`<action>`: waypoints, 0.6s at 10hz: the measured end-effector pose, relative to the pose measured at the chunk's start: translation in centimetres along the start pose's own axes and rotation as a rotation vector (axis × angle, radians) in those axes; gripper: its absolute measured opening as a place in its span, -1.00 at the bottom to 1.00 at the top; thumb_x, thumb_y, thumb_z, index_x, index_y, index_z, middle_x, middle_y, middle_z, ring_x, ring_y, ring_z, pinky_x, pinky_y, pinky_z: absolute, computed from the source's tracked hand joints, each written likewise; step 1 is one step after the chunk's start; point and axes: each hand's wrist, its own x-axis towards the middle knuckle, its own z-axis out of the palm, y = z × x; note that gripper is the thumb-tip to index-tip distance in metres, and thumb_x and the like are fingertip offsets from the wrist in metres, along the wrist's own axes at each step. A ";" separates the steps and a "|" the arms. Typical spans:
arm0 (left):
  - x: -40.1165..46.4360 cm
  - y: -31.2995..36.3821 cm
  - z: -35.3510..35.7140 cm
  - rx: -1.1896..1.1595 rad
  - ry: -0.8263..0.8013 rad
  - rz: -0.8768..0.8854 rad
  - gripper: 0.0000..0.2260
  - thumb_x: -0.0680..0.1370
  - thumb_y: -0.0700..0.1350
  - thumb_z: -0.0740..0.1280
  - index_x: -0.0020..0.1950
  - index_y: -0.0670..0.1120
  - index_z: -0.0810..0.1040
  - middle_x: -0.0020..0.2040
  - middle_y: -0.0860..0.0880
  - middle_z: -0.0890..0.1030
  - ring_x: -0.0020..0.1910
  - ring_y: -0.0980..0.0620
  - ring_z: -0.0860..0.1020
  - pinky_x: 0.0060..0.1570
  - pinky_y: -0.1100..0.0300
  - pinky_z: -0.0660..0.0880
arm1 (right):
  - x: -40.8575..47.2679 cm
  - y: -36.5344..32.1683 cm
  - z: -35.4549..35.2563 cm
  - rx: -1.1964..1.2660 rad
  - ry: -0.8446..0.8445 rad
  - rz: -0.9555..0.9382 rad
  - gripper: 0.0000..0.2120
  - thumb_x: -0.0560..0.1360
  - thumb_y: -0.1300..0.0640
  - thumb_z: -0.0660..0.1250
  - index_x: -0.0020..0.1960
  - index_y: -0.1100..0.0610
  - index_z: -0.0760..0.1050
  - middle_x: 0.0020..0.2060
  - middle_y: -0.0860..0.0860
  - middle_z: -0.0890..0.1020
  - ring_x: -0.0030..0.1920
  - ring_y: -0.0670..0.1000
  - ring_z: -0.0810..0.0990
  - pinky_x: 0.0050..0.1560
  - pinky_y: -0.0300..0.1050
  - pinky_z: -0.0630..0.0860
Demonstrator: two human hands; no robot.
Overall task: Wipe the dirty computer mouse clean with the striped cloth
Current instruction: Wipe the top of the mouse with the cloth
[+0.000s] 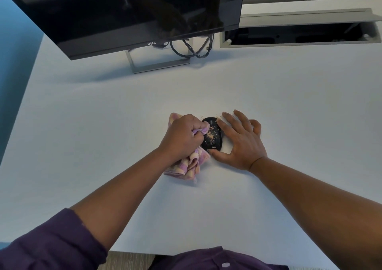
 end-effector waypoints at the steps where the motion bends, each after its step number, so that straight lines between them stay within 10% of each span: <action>1: -0.9 0.1 0.3 0.020 -0.004 0.004 -0.81 0.51 -0.13 0.32 -0.03 0.04 0.73 -0.20 0.15 0.50 0.01 0.25 0.41 0.15 0.19 0.34 | 0.0 0.0 0.0 0.001 0.002 0.002 -0.13 0.33 -0.53 0.29 0.49 -0.04 0.40 0.54 -0.02 0.39 0.59 0.16 0.20 0.41 0.27 0.19; 2: -1.9 -0.2 0.5 0.055 -0.041 0.011 -0.82 0.52 -0.10 0.31 -0.05 0.06 0.71 -0.25 0.16 0.46 -0.01 -0.02 0.40 0.10 0.04 0.39 | -0.1 0.0 0.0 -0.001 0.004 -0.002 -0.13 0.33 -0.53 0.28 0.49 -0.04 0.40 0.53 -0.02 0.39 0.59 0.16 0.20 0.41 0.27 0.19; 4: -1.0 0.4 0.5 0.040 0.065 -0.042 -0.83 0.52 -0.17 0.34 -0.06 0.00 0.73 -0.21 0.07 0.57 0.02 0.20 0.37 0.22 -0.03 0.34 | 0.0 -0.1 -0.1 -0.009 -0.011 0.006 -0.13 0.34 -0.54 0.27 0.49 -0.05 0.39 0.54 -0.03 0.38 0.60 0.15 0.18 0.43 0.26 0.17; 6: -3.2 -0.2 0.7 0.044 -0.023 0.017 -0.78 0.50 -0.10 0.29 0.00 0.08 0.72 -0.22 0.16 0.49 -0.01 0.15 0.29 -0.07 0.06 0.45 | -0.1 0.0 0.0 -0.009 -0.004 -0.001 -0.13 0.35 -0.54 0.27 0.50 -0.05 0.39 0.54 -0.03 0.38 0.60 0.15 0.18 0.43 0.25 0.17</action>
